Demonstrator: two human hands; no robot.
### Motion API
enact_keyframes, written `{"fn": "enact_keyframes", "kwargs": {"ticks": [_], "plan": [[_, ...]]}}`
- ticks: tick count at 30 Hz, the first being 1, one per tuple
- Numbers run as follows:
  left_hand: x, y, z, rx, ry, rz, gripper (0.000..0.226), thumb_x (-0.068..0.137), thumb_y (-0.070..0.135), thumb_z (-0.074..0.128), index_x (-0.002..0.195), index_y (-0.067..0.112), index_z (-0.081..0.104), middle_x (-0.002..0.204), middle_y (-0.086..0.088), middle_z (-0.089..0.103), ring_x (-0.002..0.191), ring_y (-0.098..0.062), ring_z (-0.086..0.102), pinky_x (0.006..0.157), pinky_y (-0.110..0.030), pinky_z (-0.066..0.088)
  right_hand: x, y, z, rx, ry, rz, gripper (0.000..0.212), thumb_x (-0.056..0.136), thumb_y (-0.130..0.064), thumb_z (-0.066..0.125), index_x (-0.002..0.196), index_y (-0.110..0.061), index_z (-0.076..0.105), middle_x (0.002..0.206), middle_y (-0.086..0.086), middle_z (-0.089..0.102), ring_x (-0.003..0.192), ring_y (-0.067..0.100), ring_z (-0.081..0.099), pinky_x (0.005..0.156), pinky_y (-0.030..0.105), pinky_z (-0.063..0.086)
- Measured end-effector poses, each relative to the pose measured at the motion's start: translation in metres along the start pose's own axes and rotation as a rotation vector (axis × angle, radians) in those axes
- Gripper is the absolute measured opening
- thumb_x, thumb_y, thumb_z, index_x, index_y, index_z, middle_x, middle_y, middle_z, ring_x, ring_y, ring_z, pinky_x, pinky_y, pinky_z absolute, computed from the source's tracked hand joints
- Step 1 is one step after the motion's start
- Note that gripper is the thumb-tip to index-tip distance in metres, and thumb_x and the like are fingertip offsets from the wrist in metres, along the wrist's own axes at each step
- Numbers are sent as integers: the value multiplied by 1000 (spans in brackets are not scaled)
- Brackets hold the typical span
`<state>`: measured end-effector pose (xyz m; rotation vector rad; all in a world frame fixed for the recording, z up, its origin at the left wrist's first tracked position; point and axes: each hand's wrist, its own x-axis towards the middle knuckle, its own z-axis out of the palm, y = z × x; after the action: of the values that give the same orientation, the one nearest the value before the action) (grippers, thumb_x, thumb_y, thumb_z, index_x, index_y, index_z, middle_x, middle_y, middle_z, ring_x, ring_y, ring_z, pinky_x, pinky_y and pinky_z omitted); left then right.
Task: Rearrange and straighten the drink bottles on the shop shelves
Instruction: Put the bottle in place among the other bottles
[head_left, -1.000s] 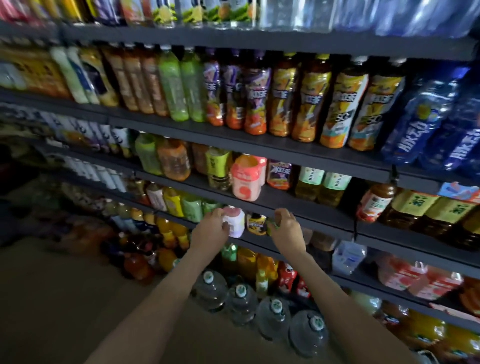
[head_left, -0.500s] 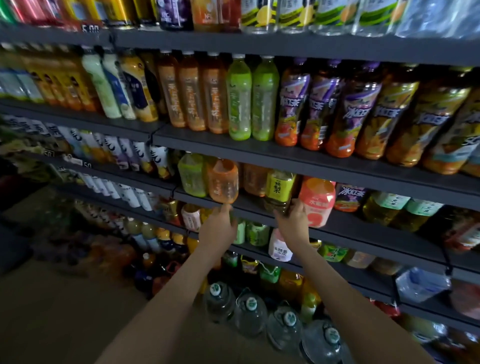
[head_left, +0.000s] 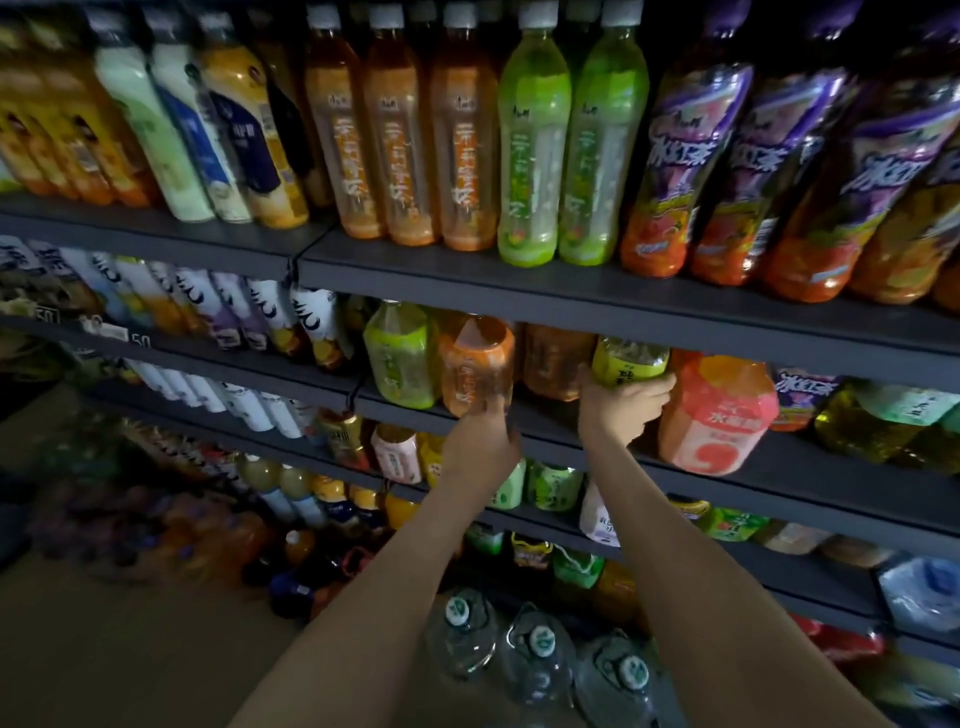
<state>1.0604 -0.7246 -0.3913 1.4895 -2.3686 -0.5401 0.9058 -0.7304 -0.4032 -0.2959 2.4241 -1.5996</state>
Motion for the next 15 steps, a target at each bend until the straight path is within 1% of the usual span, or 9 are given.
{"fn": "enact_keyframes", "kwargs": {"ticks": [3,4,6,8,9,10,12,13,15], "plan": [[8,-7,3,-5,14,74,30,97,26,42,125,15,45,92,-7,57,82,-29,59,55,-30,34,1,6,2,74,57,-62,96,64,-30,81,136,-3,25,130,17,38,120,38,40,97,51,40],[9,-9,4,2,11,87,31,97,27,42,126,16,45,86,-4,56,80,-29,59,54,-30,33,-1,10,0,102,57,-92,92,62,-27,81,133,-3,27,127,17,39,118,38,41,97,48,41],[6,-8,4,33,-11,115,33,97,29,43,128,18,44,77,-1,53,72,-27,57,51,-30,33,-10,18,-9,144,48,-144,87,60,-22,80,128,-2,30,124,16,42,115,35,44,94,37,40],[-2,-6,-2,50,-70,142,34,97,31,44,128,19,42,74,-1,55,63,-22,53,47,-29,32,-27,23,-24,146,42,-185,84,60,-21,82,126,-1,33,120,13,44,115,30,45,89,27,35],[-6,-4,-6,47,-99,160,35,96,32,45,128,18,42,79,-2,58,66,-23,56,47,-29,34,-38,26,-34,147,29,-194,82,61,-21,83,124,-1,34,117,10,44,114,28,46,86,25,35],[-11,-3,-9,38,-131,182,36,96,33,47,128,18,43,87,-4,61,74,-25,59,51,-29,37,-50,29,-44,154,9,-187,79,61,-21,83,122,-3,35,114,7,45,111,28,48,83,25,36],[-19,3,-13,18,-213,235,40,95,33,50,130,16,42,105,-8,59,92,-28,60,61,-31,40,-75,33,-67,154,-27,-133,78,63,-27,83,123,-11,36,114,4,50,106,25,53,81,29,41],[-23,7,-13,5,-279,270,44,94,34,52,133,15,40,116,-9,54,101,-28,57,68,-32,41,-84,36,-78,139,-37,-93,80,63,-31,83,125,-13,35,116,4,52,106,24,53,81,32,43],[-32,18,-9,-1,-405,338,59,93,34,56,141,13,29,138,-9,39,122,-27,46,86,-34,41,-98,42,-100,116,-49,-30,81,64,-32,83,126,-11,34,116,5,51,108,26,53,80,35,45]]}}
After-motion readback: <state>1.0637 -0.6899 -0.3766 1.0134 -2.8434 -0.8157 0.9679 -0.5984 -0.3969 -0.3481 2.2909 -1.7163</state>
